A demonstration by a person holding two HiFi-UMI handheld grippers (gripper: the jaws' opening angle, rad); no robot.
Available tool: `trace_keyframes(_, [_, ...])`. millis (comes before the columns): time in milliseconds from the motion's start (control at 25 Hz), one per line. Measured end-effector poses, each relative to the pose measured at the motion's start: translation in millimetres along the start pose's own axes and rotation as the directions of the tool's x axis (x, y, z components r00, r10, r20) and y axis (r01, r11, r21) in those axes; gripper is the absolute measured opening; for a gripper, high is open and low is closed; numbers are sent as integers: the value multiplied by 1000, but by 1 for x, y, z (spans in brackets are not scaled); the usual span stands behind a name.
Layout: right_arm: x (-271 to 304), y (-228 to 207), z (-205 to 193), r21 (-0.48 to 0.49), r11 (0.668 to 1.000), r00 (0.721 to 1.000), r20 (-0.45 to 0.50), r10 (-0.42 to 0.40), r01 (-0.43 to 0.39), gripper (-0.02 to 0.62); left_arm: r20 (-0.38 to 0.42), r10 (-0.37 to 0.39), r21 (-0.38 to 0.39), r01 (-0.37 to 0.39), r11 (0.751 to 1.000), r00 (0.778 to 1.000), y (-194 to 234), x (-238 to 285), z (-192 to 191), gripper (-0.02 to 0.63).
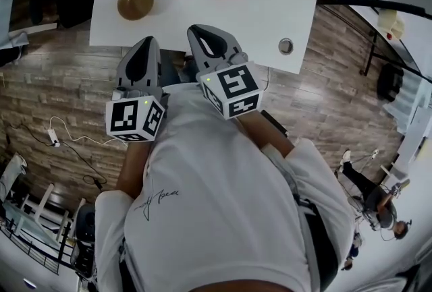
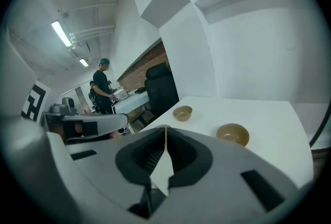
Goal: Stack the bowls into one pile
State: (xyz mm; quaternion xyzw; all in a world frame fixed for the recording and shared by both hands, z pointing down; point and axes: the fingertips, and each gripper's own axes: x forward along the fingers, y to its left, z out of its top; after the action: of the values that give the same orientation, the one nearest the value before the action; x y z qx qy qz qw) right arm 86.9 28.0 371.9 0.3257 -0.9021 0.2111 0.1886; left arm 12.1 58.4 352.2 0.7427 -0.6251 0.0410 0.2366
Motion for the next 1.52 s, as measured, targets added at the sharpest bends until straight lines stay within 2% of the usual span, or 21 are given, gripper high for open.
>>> trace_keyframes(440, [20,-37,16,50,991,993,-23,-120,121,11,-17,-115,20,116,993,993,11,44,24,3])
trace_keyframes(760, [32,-79,19,139,959,969,-53,-240,246,11,-55,-197,31,199,980,979,21,71,39,3])
trace_keyframes(1120, [28,-131,12,270,884,924,-77,-376,382,14,-92,-286,39,291,956,954,27,88,50,3])
trace_keyframes(1280, [28,-149,4,324,845,903,-94,-419,425,58,-95,-327,48,333,942,940,27,96,57,3])
trace_keyframes(1520, [37,-170,-34,456,759,882,-166,-440,465,65,-104,-372,60,379,923,922,33,100,64,3])
